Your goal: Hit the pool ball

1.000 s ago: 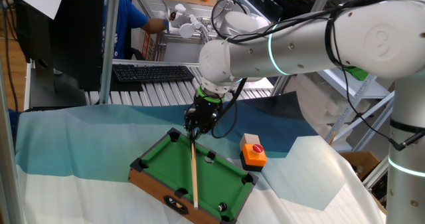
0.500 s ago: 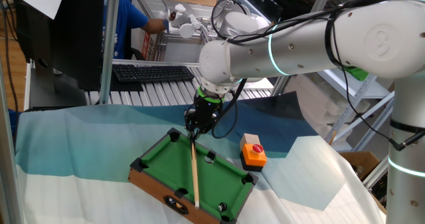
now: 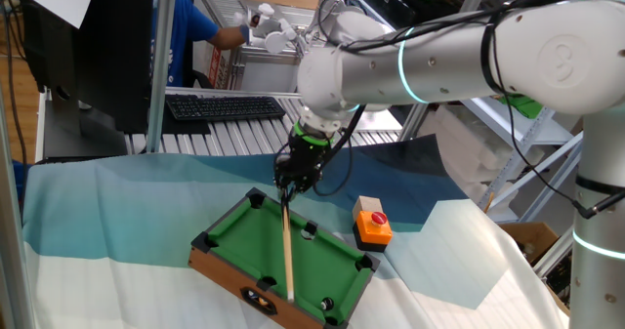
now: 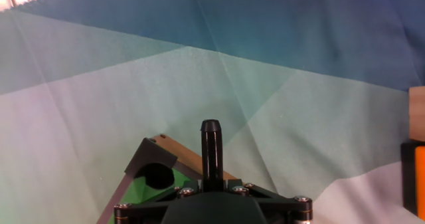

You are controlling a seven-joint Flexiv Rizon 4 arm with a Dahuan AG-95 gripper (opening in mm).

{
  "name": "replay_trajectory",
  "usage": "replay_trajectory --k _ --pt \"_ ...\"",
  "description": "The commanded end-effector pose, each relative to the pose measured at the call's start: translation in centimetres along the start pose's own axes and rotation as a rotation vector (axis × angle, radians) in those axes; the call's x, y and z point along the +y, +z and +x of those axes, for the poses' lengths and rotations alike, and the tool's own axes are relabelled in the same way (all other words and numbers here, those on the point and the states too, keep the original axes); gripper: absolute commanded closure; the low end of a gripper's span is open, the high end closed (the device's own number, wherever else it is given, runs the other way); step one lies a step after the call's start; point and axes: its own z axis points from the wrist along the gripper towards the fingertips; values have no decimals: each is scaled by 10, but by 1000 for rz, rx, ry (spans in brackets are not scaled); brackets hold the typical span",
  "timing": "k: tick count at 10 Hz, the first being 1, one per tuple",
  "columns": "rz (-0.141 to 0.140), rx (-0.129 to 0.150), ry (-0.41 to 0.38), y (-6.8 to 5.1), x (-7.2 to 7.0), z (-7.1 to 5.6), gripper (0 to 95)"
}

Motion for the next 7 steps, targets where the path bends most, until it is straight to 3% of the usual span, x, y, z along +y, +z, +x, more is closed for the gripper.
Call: replay_trajectory --k 1,4,7 --pt "1 6 -2 -4 0 -1 950" --pt "6 4 -22 -12 1 -3 950" --pt "7 -2 -59 -26 8 -14 950"
